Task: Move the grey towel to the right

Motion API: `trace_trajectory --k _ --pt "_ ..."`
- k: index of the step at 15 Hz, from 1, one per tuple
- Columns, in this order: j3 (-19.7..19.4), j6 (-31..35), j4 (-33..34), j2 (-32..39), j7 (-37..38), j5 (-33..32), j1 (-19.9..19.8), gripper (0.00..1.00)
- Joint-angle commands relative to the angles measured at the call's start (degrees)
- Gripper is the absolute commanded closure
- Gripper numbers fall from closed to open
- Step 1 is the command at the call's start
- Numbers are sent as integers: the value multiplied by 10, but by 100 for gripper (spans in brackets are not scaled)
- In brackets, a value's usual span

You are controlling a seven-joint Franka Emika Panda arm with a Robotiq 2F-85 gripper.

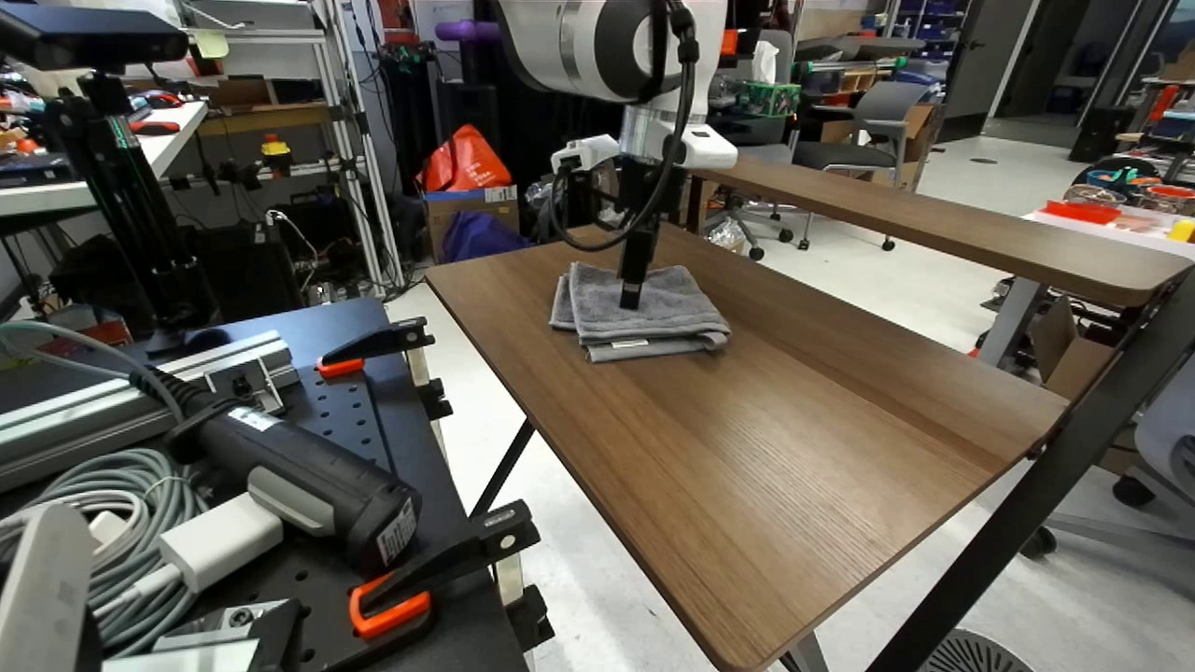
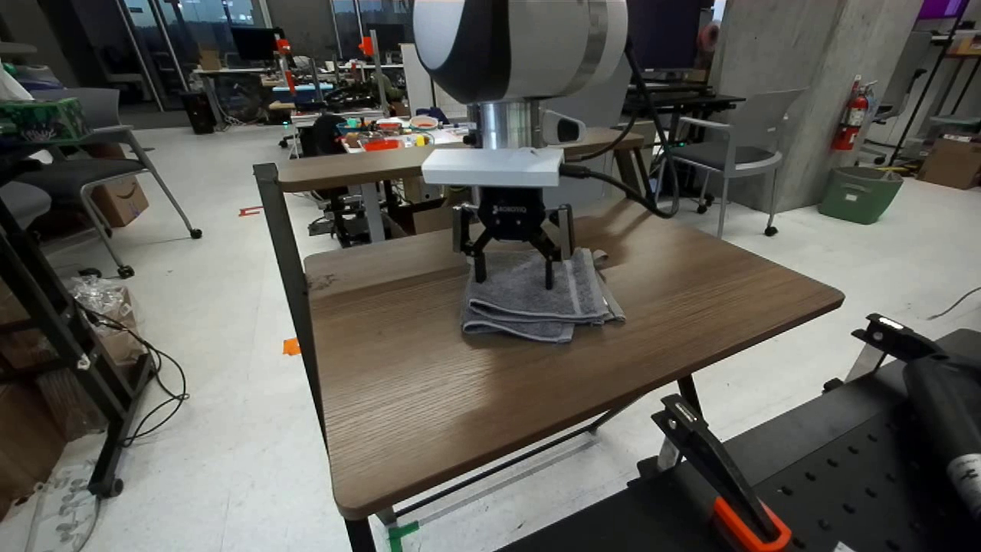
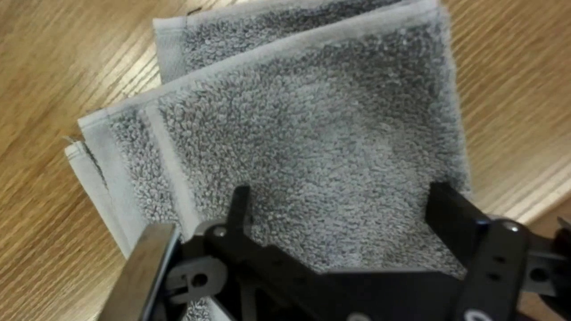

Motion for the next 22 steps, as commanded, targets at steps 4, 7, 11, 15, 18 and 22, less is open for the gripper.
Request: trace_trajectory --k 4,7,11,15,18,22 --pt "-6 -25 70 49 -33 82 -58 0" --pt "-8 -40 95 68 -38 123 -95 0" --pt "-9 -73 121 80 -40 170 -142 0" --pt "-12 -101 139 89 -43 213 -186 0" --pt "-18 -117 152 96 -37 234 -209 0" --pt "-41 -134 165 101 -20 231 -223 0"
